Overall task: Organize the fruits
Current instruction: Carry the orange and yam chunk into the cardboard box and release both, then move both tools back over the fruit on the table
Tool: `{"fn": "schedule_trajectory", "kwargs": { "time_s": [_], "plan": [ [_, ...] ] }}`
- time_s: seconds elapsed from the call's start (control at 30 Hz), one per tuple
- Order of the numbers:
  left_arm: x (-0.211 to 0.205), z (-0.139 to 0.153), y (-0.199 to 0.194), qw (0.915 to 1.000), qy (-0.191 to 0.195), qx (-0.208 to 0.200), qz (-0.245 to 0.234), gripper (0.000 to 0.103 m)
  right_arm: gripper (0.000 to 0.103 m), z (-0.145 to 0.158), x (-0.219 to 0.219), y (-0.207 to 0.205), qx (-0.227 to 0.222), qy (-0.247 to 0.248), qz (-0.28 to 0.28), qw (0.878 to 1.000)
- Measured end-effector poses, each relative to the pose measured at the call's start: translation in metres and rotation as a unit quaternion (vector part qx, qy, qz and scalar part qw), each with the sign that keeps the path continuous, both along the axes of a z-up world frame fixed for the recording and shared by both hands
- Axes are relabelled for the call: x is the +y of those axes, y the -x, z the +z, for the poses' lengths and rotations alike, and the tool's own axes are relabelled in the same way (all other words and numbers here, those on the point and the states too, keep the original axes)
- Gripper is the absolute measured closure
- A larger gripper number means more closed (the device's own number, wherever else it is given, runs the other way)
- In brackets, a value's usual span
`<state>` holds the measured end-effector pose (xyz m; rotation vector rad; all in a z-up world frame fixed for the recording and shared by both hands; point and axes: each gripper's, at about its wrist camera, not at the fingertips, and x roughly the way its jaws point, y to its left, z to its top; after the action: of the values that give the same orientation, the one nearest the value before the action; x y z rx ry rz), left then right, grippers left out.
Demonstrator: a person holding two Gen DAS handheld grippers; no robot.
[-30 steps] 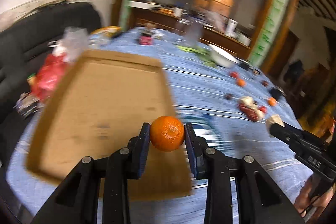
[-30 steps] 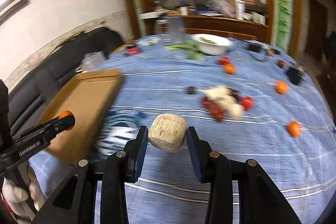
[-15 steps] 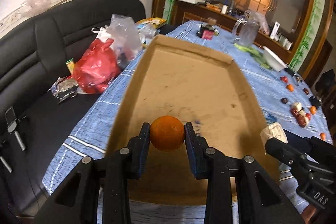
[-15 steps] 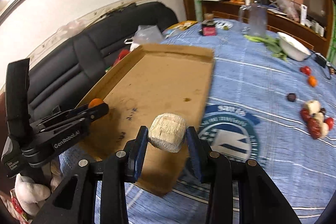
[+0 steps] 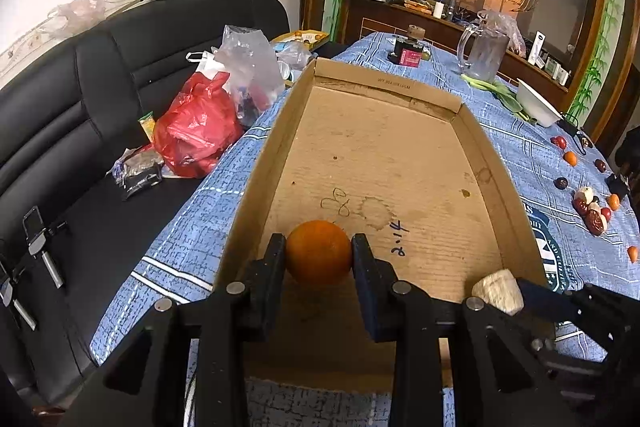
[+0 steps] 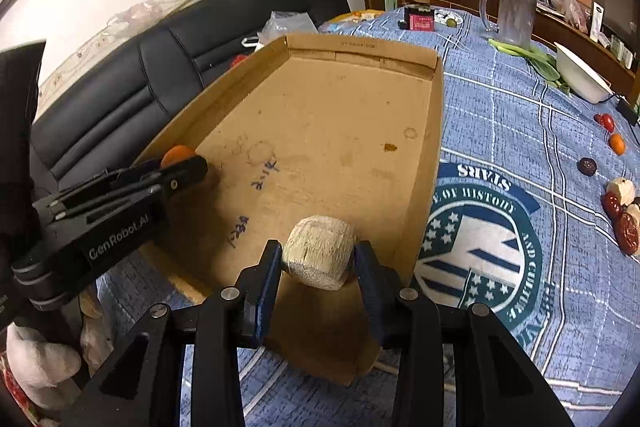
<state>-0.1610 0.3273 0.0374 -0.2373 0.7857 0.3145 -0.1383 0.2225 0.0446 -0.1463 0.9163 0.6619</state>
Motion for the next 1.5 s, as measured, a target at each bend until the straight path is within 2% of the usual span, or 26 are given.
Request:
{"fn": "schedule_trajectory", "kwargs": {
  "time_s": [0.27,0.4,0.5,0.53,0.57,0.63,0.77,0.9,1.07,1.2,1.4,1.5],
  "plan": [
    [-0.02,-0.005,0.01,0.999,-0.026,0.02,-0.029,0.071,0.062,0.002,-0.015,0.014,0.019,0.008,-0.013,1.0],
    [-0.024,-0.002,0.013,0.9991,-0.019,0.017,-0.035,0.07,0.062,0.002,-0.024,0.025,0.025,0.002,-0.022,0.999],
    [-0.023,0.002,0.016,0.9992,0.001,0.009,-0.04,0.055,0.056,0.003,-0.026,0.026,0.012,-0.006,-0.021,1.0],
    [-0.022,0.005,0.019,0.9993,0.008,0.004,-0.037,0.046,0.051,0.006,-0.028,0.027,0.004,-0.013,-0.021,1.0],
    [-0.02,0.008,0.022,0.9992,0.015,-0.002,-0.037,0.043,0.044,0.01,-0.031,0.028,-0.005,-0.02,-0.023,1.0],
    [-0.017,0.016,0.029,0.9993,0.021,-0.013,-0.029,0.04,0.039,0.019,-0.036,0.032,-0.02,-0.037,-0.026,0.999],
    [-0.02,0.032,0.039,0.9994,0.012,-0.024,-0.02,0.04,0.038,0.04,-0.054,0.04,-0.055,-0.059,-0.036,0.996],
    [-0.05,0.057,0.05,0.9975,-0.027,-0.049,-0.044,0.039,0.038,0.051,-0.086,0.042,-0.067,-0.072,-0.063,0.993],
    [-0.107,0.091,0.063,0.9891,-0.083,-0.085,-0.087,0.031,0.039,0.063,-0.146,0.047,-0.08,-0.085,-0.117,0.986],
    [-0.158,0.117,0.076,0.9769,-0.134,-0.116,-0.119,0.026,0.039,0.084,-0.2,0.06,-0.105,-0.092,-0.166,0.976],
    [-0.216,0.133,0.086,0.9641,-0.16,-0.132,-0.166,0.024,0.032,0.125,-0.285,0.086,-0.153,-0.094,-0.243,0.953],
    [-0.238,0.134,0.085,0.9593,-0.164,-0.131,-0.189,0.024,0.03,0.145,-0.323,0.096,-0.174,-0.079,-0.275,0.942]
  ]
}}
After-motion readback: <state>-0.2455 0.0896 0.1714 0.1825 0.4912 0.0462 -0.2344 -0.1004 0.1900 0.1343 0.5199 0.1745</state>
